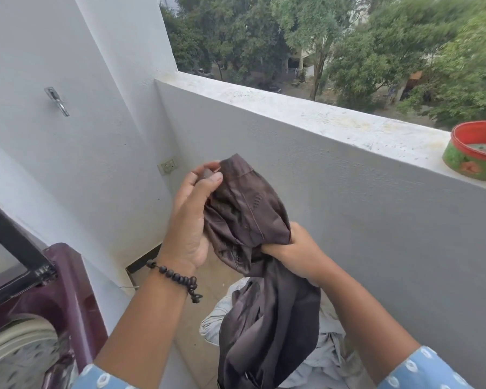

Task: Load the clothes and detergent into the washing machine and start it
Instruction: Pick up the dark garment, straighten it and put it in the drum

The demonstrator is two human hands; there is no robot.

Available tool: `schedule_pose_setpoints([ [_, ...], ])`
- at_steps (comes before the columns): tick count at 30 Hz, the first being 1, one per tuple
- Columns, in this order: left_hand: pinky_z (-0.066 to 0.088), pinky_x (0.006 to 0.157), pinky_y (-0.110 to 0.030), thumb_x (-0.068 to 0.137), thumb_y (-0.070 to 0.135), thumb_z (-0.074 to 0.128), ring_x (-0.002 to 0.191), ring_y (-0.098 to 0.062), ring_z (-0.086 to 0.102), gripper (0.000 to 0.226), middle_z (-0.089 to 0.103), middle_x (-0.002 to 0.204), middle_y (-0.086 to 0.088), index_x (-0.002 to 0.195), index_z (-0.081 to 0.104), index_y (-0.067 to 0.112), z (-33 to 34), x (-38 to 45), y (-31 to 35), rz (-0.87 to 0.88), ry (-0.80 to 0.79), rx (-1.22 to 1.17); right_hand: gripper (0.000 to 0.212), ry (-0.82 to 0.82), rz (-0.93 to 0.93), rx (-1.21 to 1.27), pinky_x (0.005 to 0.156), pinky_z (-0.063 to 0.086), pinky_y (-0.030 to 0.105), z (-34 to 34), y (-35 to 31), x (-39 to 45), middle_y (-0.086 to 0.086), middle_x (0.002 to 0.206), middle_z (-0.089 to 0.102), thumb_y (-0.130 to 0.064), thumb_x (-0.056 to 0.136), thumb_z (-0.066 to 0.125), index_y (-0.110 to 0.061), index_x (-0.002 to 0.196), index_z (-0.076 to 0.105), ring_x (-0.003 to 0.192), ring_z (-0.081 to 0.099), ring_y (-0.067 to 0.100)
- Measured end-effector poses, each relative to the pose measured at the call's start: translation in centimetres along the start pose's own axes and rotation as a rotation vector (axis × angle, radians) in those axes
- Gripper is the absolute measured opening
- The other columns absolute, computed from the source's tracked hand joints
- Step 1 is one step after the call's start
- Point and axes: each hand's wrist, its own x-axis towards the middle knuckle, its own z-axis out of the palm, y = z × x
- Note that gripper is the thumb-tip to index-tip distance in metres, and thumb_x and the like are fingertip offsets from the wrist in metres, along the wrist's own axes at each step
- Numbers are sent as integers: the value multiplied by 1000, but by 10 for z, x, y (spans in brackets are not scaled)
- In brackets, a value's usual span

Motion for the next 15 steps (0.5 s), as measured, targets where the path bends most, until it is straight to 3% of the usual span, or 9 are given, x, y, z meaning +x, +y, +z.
schedule_pose_setpoints([
  [4, 38, 111, -33, 81, 30, 71, 127, -1, 51, 51, 58, 132, 7, 126, 51, 19, -9, -4, 23, 372, -32, 527, 18, -43, 90, -100, 68, 48, 31, -19, -7, 6, 19, 80, 69, -9, 75, 63, 4, 89, 63, 74, 59, 14],
  [6, 26, 119, -40, 75, 44, 75, 144, -2, 29, 71, 43, 147, 14, 137, 43, 28, -3, -11, 27, 521, -220, 858, 26, -77, 131, -129, 66, 47, 32, -21, -14, 8, 8, 70, 63, -16, 68, 63, 4, 85, 62, 72, 58, 14],
  [9, 15, 118, -62, 65, 63, 77, 150, -11, -17, 119, -4, 165, 9, 153, 1, 37, 9, -16, 10, 573, -573, 1512, 22, -161, 166, -141, 68, 53, 37, -22, -26, 9, 9, 75, 68, -11, 70, 66, 2, 87, 66, 73, 66, 21],
  [11, 17, 112, -65, 61, 72, 73, 145, -18, -33, 137, -29, 160, 5, 147, -28, 37, 7, -13, -9, 617, -656, 1885, 29, -195, 184, -159, 76, 57, 48, -23, -33, 10, 20, 86, 73, -11, 66, 67, 0, 93, 67, 83, 71, 33],
  [13, 17, 109, -69, 62, 73, 71, 146, -22, -29, 142, -29, 160, 0, 141, -40, 35, -2, -6, -25, 607, -668, 1995, 36, -210, 201, -165, 78, 56, 53, -24, -38, 9, 24, 90, 72, -13, 62, 65, 1, 96, 67, 86, 71, 39],
  [14, 14, 108, -72, 63, 71, 71, 151, -22, -15, 141, -15, 164, -3, 141, -39, 34, -6, -2, -30, 589, -657, 2002, 37, -218, 204, -163, 76, 56, 53, -25, -39, 9, 24, 86, 71, -13, 62, 64, 2, 95, 66, 82, 71, 38],
  [15, 13, 109, -75, 65, 68, 71, 151, -22, 10, 137, 13, 162, -6, 146, -33, 33, -9, 1, -36, 607, -622, 1985, 33, -229, 210, -156, 71, 56, 49, -25, -39, 10, 21, 80, 70, -11, 63, 64, 2, 93, 65, 76, 69, 35],
])
